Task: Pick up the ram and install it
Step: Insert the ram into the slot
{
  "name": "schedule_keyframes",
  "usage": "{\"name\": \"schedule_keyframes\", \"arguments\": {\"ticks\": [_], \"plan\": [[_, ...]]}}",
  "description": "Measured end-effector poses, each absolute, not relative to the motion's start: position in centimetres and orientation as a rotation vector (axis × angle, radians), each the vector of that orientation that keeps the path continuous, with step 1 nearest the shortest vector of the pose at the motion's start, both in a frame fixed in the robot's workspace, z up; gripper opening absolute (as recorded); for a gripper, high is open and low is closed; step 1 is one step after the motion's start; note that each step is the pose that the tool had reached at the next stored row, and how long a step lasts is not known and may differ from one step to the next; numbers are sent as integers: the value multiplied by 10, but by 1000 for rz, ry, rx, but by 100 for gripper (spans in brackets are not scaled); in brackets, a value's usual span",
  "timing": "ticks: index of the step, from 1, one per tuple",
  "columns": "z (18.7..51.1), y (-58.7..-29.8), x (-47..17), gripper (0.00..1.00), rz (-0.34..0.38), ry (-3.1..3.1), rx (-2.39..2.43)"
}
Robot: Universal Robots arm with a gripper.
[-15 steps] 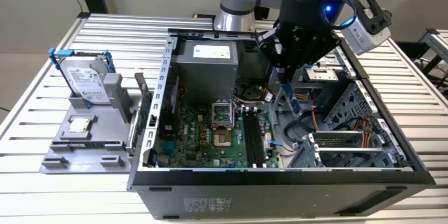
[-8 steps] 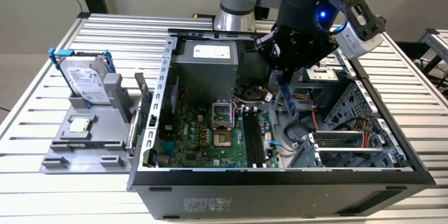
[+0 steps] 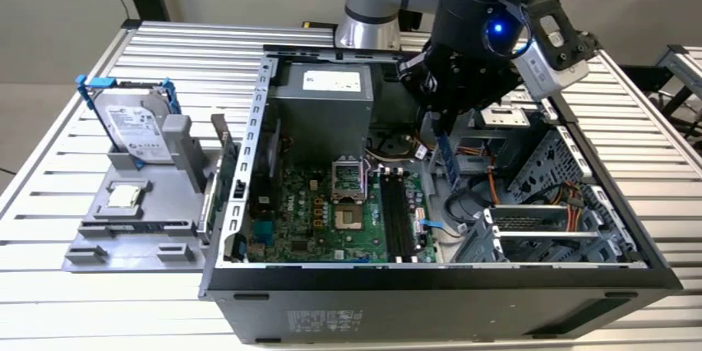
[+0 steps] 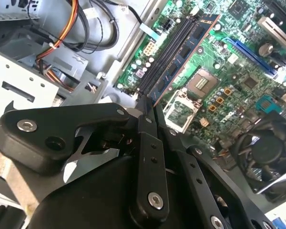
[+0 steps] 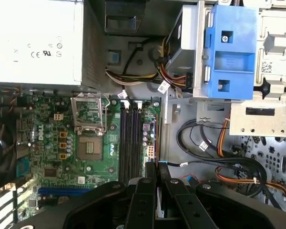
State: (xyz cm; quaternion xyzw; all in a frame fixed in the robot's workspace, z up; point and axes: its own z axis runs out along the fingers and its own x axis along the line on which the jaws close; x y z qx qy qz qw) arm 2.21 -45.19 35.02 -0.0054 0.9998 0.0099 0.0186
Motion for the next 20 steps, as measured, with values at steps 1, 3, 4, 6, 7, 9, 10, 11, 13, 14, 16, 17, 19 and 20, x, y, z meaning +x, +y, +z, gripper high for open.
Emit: {"name": "schedule_keyframes", "arguments": {"ticks": [1, 3, 4, 6, 7, 9, 10, 11, 13, 14, 16, 17, 19, 20], "plan": [[349, -451, 22, 0, 31, 3104, -12], [345, -449, 22, 0, 31, 3104, 0], [344, -449, 22, 0, 31, 3104, 5], [342, -448, 22, 0, 30, 3104, 13], [342, -448, 22, 0, 30, 3104, 13], [342, -448, 22, 0, 30, 3104, 13], [341, -448, 22, 0, 30, 3104, 13], [341, -448, 22, 0, 30, 3104, 13], [341, -448, 22, 0, 30, 3104, 13], [341, -448, 22, 0, 30, 3104, 13], [341, -448, 22, 0, 30, 3104, 13], [341, -448, 22, 0, 30, 3104, 13], [341, -448, 22, 0, 29, 3104, 14], [340, -448, 22, 0, 28, 3104, 15]]}}
